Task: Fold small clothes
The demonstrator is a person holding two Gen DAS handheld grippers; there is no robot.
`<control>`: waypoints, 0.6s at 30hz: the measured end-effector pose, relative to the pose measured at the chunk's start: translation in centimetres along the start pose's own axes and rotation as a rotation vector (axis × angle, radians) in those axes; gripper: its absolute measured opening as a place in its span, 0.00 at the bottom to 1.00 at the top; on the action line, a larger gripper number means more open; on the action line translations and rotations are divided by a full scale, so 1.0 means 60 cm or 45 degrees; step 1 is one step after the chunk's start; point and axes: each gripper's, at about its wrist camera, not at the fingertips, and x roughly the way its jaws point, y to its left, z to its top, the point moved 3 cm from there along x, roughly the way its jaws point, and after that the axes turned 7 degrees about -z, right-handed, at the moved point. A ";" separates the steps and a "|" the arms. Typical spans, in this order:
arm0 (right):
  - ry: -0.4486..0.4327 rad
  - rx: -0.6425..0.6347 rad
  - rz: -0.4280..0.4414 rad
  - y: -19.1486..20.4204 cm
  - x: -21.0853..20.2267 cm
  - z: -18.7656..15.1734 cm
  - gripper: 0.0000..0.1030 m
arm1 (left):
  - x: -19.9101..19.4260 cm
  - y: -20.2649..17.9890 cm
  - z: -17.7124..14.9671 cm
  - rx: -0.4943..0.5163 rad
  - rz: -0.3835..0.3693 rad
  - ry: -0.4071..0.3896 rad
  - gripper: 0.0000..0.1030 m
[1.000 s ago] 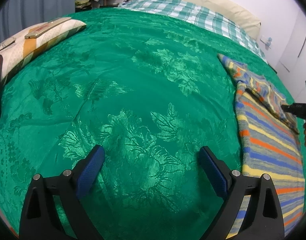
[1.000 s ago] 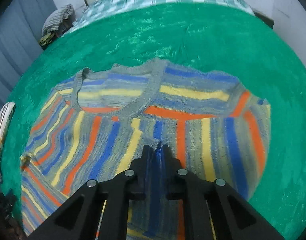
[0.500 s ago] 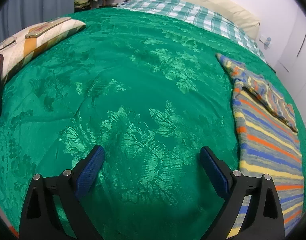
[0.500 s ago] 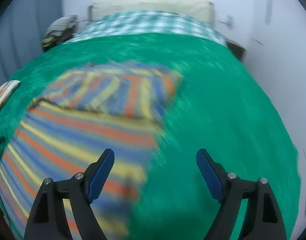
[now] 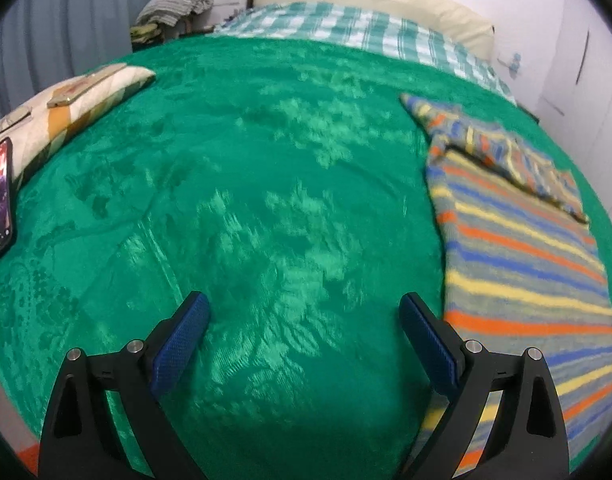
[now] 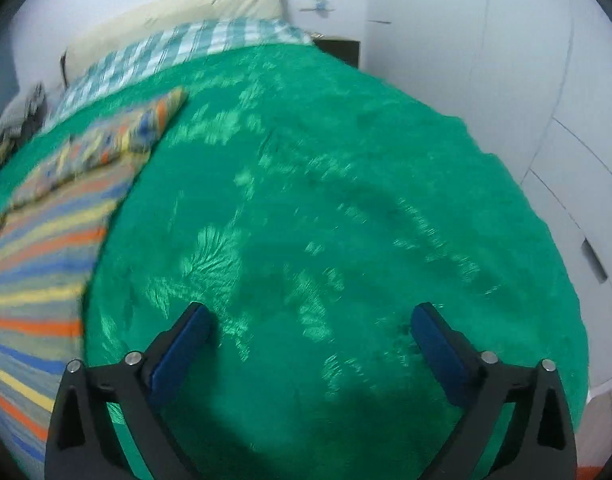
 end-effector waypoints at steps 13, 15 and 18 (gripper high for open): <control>-0.047 0.006 -0.013 -0.003 0.012 -0.026 1.00 | -0.010 -0.021 0.015 0.009 -0.096 0.026 0.95; -0.048 0.002 -0.018 -0.002 0.012 -0.025 1.00 | -0.032 -0.038 0.068 -0.008 -0.245 -0.025 0.95; -0.046 -0.011 -0.033 0.001 0.013 -0.023 1.00 | -0.013 -0.083 0.178 0.031 -0.470 0.027 0.95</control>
